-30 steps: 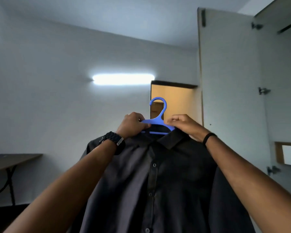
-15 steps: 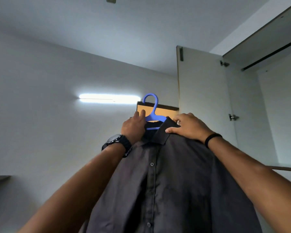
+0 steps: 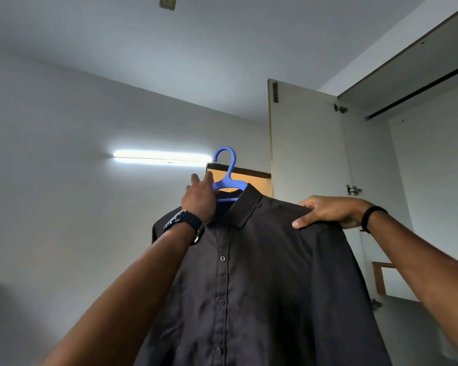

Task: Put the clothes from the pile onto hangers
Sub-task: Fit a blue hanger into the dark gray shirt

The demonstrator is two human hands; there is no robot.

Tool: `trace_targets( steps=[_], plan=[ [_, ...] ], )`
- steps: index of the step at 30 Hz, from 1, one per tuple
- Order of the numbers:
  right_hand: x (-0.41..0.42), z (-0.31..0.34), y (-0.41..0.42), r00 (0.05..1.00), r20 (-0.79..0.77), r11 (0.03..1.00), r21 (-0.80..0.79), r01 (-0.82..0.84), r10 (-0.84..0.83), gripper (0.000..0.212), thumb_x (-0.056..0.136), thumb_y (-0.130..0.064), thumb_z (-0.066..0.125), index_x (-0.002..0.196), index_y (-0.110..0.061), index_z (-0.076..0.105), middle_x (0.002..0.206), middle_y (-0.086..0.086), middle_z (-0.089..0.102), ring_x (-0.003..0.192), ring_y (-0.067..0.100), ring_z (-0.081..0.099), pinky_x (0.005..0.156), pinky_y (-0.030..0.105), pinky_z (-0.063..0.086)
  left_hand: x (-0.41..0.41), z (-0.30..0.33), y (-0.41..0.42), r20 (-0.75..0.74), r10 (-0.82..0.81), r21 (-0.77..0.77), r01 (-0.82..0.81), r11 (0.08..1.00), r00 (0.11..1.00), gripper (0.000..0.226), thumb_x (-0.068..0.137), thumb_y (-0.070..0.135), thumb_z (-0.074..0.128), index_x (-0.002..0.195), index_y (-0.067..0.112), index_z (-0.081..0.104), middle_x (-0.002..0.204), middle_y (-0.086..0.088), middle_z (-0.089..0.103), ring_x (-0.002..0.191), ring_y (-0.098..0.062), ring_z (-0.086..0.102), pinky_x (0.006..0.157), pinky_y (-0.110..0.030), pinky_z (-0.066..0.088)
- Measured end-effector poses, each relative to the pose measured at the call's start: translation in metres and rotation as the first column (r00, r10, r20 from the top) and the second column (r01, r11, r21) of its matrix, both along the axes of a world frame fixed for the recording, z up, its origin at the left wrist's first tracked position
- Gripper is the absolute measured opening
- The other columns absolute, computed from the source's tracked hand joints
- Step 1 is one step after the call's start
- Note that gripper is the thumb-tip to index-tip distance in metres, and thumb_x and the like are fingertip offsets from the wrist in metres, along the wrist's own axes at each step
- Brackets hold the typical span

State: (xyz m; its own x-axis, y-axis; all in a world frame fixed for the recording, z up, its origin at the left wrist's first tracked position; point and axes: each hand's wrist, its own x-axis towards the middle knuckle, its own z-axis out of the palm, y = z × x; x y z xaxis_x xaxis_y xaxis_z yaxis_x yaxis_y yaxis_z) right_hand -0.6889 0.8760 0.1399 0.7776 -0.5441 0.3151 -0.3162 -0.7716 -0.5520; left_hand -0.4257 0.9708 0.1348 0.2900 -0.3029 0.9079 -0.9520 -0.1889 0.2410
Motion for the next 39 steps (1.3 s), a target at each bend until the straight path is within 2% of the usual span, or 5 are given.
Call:
trace_targets(
  steps=[5,14,23,28,39],
  plan=[
    [-0.001,-0.015,-0.011,0.968,0.250,1.000,-0.019,0.003,0.002,0.022,0.091,-0.020,0.062,0.111,-0.012,0.066,0.107,0.003,0.071,0.098,0.017,0.068,0.083,0.026,0.054,-0.005,-0.008,-0.014,-0.264,-0.014,-0.062,-0.003,0.998,0.964,0.047,0.095,0.044,0.049,0.129,0.014,0.038,0.130,-0.016,0.036,0.117,-0.041,0.038,0.090,-0.048,0.040],
    [-0.054,-0.049,-0.061,0.882,0.426,0.955,-0.114,0.273,-0.201,0.015,0.092,-0.019,0.061,0.081,-0.011,0.068,0.081,0.003,0.072,0.077,0.017,0.067,0.070,0.027,0.050,-0.088,-0.054,-0.099,-0.419,-0.693,-0.443,0.534,0.720,0.587,0.031,0.099,0.037,0.042,0.110,0.008,0.038,0.119,-0.014,0.050,0.098,-0.026,0.048,0.079,-0.033,0.034],
    [-0.191,-0.099,-0.170,0.766,0.511,0.871,-0.066,0.486,-0.389,0.013,0.092,-0.022,0.061,0.082,-0.018,0.070,0.086,0.002,0.073,0.082,0.018,0.070,0.076,0.031,0.054,-0.242,-0.114,-0.287,-0.336,-0.739,0.056,0.795,0.604,0.584,0.065,0.102,0.036,0.034,0.153,0.009,0.004,0.161,-0.008,0.000,0.148,-0.020,-0.002,0.119,-0.030,0.002],
    [-0.250,-0.138,-0.266,0.695,0.536,0.813,-0.026,0.581,-0.479,0.014,0.091,-0.019,0.062,0.080,-0.015,0.068,0.077,-0.001,0.069,0.071,0.008,0.065,0.064,0.018,0.048,-0.318,-0.148,-0.396,-0.323,-0.710,-0.069,0.733,0.677,0.626,0.058,0.097,0.025,0.048,0.146,0.005,0.023,0.140,-0.018,0.029,0.124,-0.036,0.032,0.105,-0.039,0.026],
    [-0.296,-0.112,-0.410,0.619,0.510,0.685,-0.077,0.724,-0.597,0.012,0.091,-0.018,0.061,0.085,-0.012,0.069,0.081,0.002,0.070,0.077,0.015,0.065,0.071,0.022,0.048,-0.391,-0.127,-0.564,-0.610,-0.722,-0.340,0.715,0.611,0.326,0.021,0.098,0.025,0.047,0.116,0.014,0.048,0.116,-0.007,0.057,0.110,-0.026,0.052,0.096,-0.045,0.040]
  ],
)
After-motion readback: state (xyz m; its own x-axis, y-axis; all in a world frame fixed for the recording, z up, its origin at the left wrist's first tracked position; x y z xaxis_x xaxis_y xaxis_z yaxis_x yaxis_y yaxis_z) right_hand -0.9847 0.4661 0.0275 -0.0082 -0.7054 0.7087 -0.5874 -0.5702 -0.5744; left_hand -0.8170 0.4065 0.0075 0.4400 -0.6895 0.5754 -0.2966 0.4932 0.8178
